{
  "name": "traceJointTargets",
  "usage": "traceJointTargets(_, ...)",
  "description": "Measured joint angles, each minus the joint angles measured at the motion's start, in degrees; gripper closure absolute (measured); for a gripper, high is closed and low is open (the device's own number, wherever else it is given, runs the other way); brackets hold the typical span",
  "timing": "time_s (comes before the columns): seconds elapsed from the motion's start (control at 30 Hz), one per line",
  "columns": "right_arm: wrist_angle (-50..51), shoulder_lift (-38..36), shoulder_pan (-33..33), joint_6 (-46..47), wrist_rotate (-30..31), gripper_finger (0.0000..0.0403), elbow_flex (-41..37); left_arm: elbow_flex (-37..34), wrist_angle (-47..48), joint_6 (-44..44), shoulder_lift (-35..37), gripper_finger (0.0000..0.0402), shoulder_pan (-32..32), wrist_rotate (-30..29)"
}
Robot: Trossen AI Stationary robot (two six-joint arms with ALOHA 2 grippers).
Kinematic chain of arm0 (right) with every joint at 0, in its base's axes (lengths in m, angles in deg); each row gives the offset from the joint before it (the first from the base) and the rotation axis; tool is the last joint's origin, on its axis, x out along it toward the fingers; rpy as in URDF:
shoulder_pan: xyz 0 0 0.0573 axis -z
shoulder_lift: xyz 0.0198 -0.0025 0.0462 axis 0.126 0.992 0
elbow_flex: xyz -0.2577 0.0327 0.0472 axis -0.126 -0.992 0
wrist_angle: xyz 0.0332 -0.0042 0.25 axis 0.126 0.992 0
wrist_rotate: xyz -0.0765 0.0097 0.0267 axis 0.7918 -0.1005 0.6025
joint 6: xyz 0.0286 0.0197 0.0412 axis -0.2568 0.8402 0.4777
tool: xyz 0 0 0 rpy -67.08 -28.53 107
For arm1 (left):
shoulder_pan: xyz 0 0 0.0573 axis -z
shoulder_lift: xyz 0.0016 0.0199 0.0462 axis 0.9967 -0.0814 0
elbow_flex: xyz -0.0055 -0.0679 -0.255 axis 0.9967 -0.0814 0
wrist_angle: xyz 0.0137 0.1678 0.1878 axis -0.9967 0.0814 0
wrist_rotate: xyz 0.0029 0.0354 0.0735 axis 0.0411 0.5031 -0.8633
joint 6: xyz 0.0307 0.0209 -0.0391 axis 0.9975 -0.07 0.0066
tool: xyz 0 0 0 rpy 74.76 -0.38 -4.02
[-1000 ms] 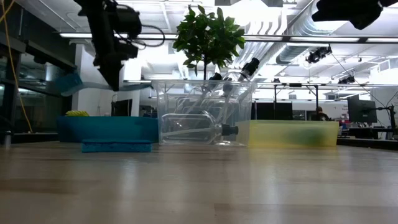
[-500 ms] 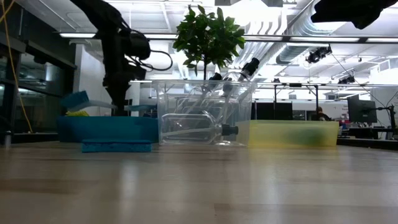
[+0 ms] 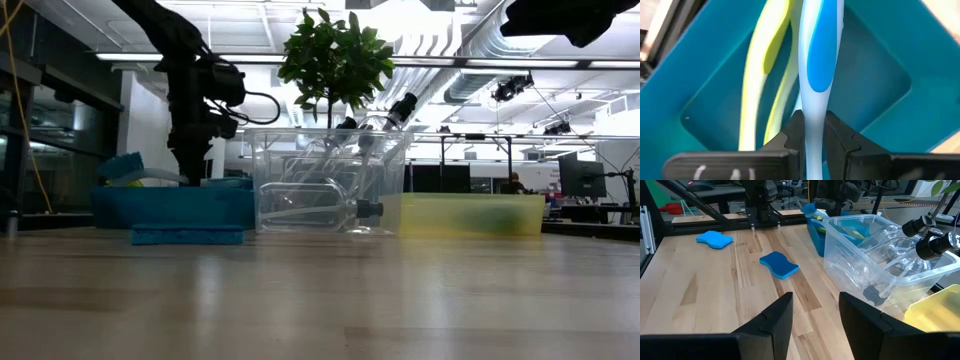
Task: Pick & Place Kitchen Sink Supplies
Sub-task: Put the blue dish brush into the blue bin
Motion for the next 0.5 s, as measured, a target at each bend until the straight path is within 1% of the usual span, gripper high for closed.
traceJointTargets(0.4,0.0,0.0,0.0,0.0,-0.3,0.0249,0.0,0.0,1.0,0.4,0.0,0.0363,0.0,0.6)
traceJointTargets(0.5,0.0,0.0,0.0,0.0,-0.3,0.0249,0.0,0.0,0.8,0.5,0.0,0.0361,0.0,1.8)
